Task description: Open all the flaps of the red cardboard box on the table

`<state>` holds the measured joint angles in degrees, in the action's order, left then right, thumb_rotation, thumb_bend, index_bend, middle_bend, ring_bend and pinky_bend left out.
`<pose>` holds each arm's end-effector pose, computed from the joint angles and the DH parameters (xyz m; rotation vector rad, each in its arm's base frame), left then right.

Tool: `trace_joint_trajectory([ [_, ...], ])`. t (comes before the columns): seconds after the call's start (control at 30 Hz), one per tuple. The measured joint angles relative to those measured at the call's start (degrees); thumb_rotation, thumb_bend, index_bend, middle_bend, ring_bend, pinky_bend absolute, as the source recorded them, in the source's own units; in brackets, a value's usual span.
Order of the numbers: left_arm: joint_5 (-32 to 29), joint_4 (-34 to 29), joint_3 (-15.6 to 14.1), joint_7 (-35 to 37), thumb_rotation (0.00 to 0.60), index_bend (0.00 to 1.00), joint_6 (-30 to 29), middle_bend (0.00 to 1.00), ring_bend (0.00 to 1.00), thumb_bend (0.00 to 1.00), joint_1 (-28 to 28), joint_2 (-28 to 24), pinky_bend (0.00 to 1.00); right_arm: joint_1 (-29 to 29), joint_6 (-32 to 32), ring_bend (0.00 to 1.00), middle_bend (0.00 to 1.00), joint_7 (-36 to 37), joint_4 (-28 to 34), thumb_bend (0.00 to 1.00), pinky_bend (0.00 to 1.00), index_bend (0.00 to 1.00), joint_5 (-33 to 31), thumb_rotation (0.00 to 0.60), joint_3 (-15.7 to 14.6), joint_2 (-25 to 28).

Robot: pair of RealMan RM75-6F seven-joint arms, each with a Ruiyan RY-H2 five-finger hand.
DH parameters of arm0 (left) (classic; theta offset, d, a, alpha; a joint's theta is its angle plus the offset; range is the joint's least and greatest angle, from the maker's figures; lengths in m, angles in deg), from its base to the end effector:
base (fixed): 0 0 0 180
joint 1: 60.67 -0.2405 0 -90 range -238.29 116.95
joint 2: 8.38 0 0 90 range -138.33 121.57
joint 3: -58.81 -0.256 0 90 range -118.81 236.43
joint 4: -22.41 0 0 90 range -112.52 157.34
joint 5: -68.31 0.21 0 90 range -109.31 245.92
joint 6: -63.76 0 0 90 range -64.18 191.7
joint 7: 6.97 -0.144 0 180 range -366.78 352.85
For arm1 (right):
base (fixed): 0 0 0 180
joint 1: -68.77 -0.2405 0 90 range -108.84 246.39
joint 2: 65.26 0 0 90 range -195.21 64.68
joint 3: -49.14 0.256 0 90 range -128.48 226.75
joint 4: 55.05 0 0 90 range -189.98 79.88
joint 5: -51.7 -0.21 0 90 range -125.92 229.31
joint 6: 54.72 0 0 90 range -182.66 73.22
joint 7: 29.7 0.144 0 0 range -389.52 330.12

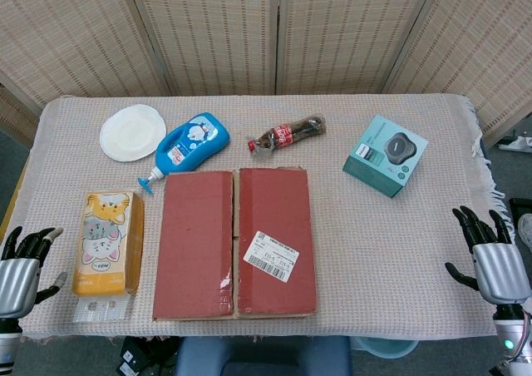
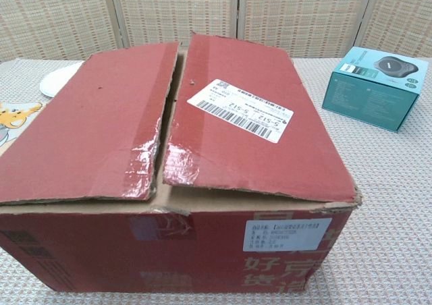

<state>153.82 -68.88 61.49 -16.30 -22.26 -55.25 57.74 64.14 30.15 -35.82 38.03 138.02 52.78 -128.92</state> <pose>-0.3102 0.1835 0.1517 -1.4207 -0.7798 -0.8073 -0.3079 -0.1825 0.1615 1.4154 -0.8179 0.8386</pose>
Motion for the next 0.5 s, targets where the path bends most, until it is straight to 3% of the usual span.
trace_joint_trajectory([
  [0.5,0.04,-1.19,0.03,-0.41,0.6,0.19,-0.41,0.2,0.21,0.32,-0.22,-0.96,0.0,0.09,0.54,0.22,0.12,2.75,0.42,0.23,0.02,0.07,2.81,0.6,-1.0,0.98],
])
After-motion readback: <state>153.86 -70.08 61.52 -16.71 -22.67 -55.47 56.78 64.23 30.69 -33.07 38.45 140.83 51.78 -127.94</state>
